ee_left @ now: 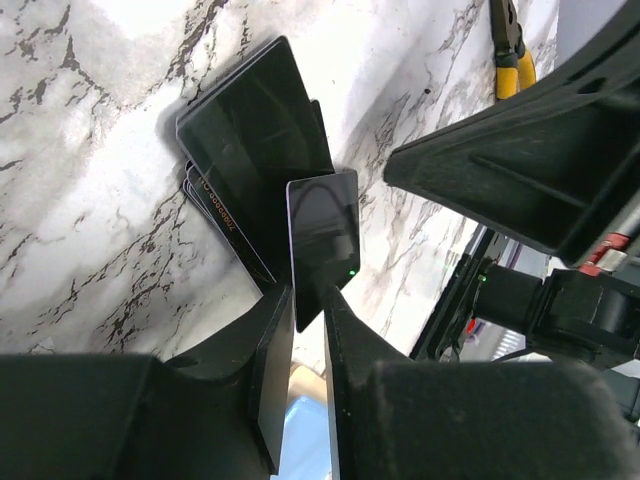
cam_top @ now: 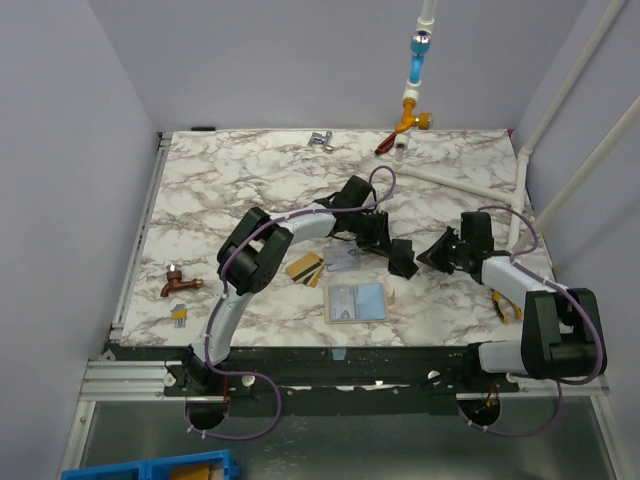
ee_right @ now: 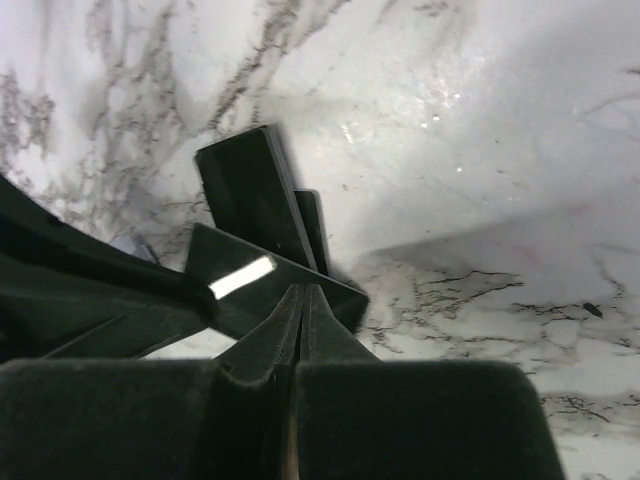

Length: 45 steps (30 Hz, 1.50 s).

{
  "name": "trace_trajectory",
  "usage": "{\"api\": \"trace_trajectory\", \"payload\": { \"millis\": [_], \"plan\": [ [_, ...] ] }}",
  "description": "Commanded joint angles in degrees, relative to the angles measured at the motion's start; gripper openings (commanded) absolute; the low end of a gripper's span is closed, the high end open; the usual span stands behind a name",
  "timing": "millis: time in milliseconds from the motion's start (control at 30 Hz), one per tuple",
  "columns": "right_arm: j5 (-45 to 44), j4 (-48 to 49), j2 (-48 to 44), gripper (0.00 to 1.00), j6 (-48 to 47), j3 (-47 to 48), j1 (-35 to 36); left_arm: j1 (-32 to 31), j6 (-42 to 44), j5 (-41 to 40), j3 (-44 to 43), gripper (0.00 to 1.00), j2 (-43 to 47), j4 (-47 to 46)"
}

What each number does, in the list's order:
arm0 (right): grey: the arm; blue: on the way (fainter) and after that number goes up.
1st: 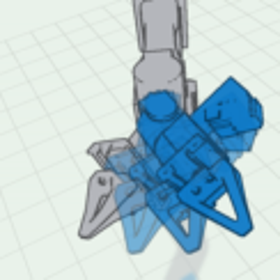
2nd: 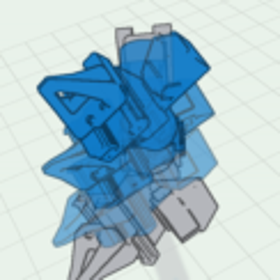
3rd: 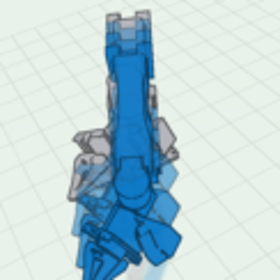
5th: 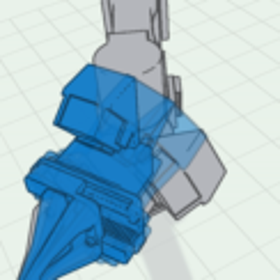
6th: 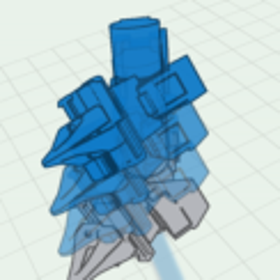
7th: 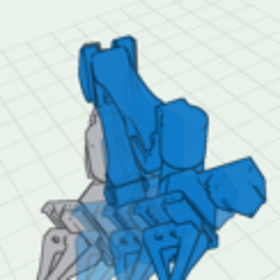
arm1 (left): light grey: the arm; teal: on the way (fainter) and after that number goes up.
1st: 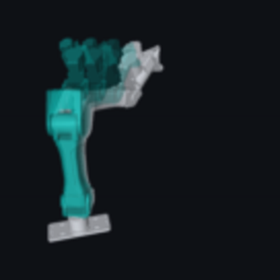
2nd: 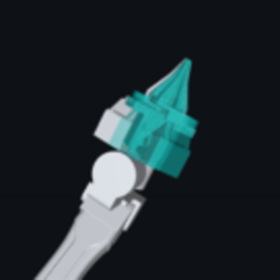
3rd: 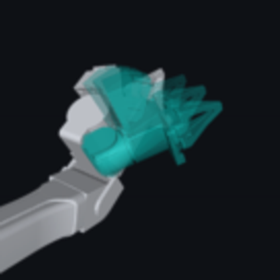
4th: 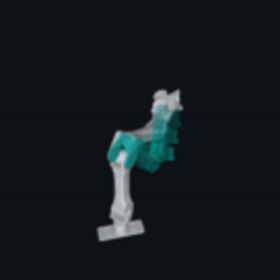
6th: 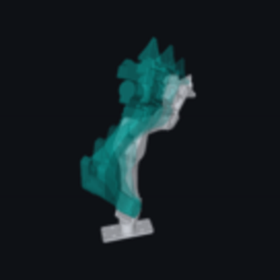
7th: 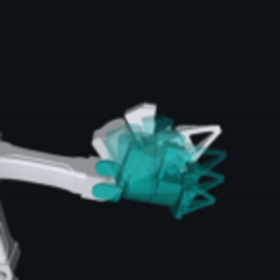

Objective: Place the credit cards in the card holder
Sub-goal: Pick up the credit card from the center of the board.

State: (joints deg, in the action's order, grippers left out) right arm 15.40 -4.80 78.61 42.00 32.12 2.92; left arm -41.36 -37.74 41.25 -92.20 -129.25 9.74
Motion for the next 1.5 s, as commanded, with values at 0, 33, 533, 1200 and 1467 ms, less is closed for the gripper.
{"api": "trace_trajectory", "payload": {
  "millis": [0, 33, 533, 1200, 1467],
  "plan": [
    [-1.34, -1.09, -3.6, 0.01, 0.19, 0.26, -0.02, 0.23, 0.89, 1.61, 0.03, 0.19, 0.36, -0.35],
    [-1.24, -1.18, -3.81, 0.01, -0.14, 0.59, -0.03, 0.3, 0.93, 1.53, 0.12, 0.19, 0.48, -0.45],
    [1.75, 1.6, -6.3, 0.09, -1.43, 0.41, -0.02, 0.82, -1.74, 10.15, 1.29, 0.04, 0.48, -8.33],
    [0.96, 12.52, -19.93, 0.58, -4.14, -6.48, -0.1, 1.3, 2.36, 20.85, 1.12, 0.0, 4.44, -9.47],
    [13.63, 19.19, -26.81, 0.56, -2.5, -6.53, -0.1, 2.25, -2.65, 34.31, 3.82, 0.0, 11.91, -17.72]
  ]
}}
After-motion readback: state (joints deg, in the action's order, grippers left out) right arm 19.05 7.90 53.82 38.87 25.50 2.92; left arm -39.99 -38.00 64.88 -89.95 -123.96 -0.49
